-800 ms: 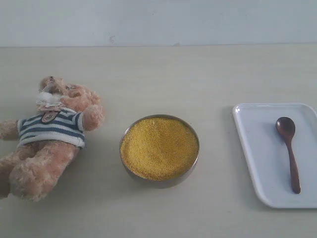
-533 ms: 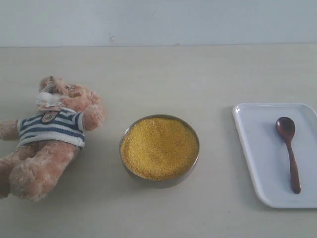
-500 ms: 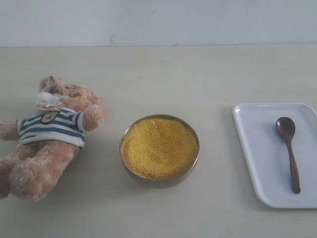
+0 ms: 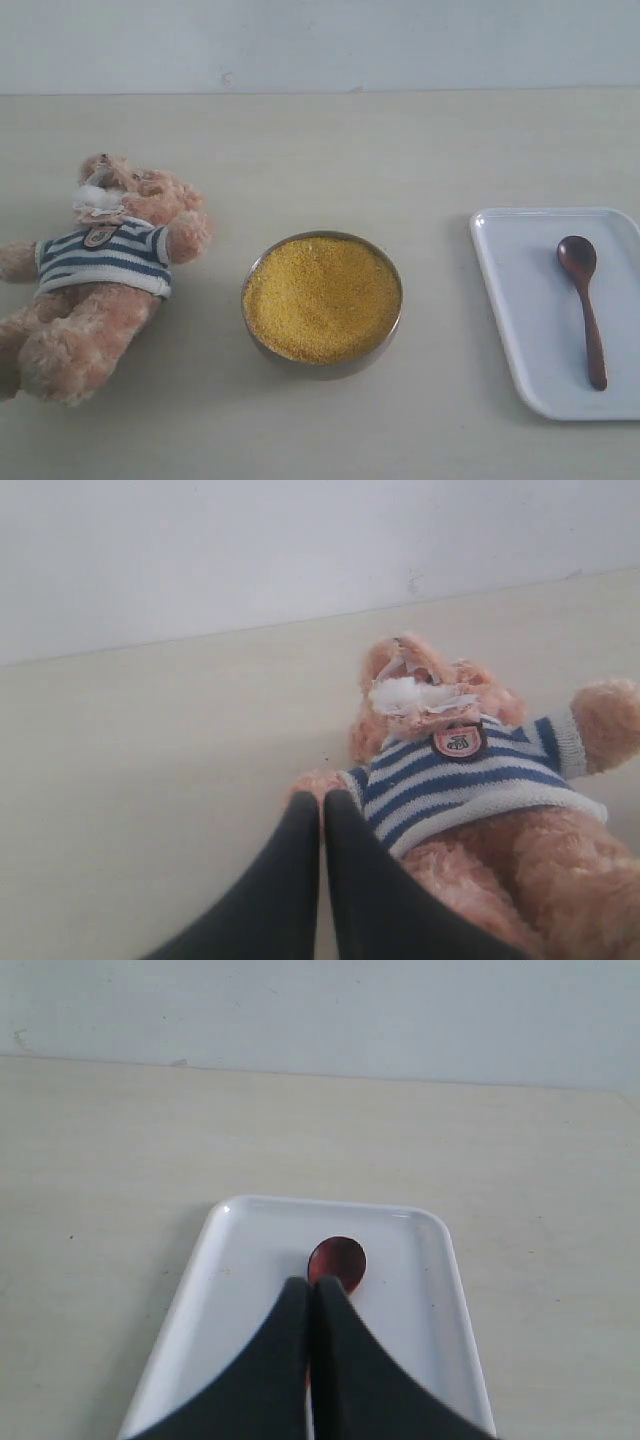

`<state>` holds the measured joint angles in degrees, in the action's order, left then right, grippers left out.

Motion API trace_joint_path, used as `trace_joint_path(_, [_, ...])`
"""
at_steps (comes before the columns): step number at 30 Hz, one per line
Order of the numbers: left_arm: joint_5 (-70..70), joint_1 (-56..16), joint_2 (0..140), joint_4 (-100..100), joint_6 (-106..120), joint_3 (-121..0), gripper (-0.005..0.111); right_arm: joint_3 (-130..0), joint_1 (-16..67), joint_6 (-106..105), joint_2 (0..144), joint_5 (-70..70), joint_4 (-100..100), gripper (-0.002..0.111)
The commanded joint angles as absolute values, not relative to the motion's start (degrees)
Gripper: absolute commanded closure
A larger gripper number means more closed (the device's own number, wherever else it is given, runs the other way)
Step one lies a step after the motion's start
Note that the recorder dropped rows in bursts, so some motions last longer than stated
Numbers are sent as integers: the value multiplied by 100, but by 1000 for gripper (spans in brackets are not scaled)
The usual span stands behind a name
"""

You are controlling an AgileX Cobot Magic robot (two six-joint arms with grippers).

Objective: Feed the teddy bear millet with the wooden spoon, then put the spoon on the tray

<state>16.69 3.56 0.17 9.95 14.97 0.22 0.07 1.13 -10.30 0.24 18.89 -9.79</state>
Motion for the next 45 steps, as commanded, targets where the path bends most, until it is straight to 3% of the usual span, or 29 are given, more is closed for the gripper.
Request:
trace_joint_path(1, [1672,344,0,991,1494,0,103,0,116,-1035,0,1866,-985,108])
trace_joint_path(26, [1672,344,0,991,1494,0,103,0,116,-1035,0,1803,-985,108])
trace_joint_path(33, [1672,344,0,991,1494,0,103,0,116,-961,0,-305,-985,108])
trace_joint_path(37, [1672,344,0,991,1494,0,103,0,116,409,0,-1620,-1112,108])
trace_joint_path(40, [1672,344,0,991,1494,0,103,0,116,2686,0,-1299,-1140,108])
trace_joint_path(45, [1672,344,0,991,1494,0,103,-38,116,3140,0,-718,-945,108])
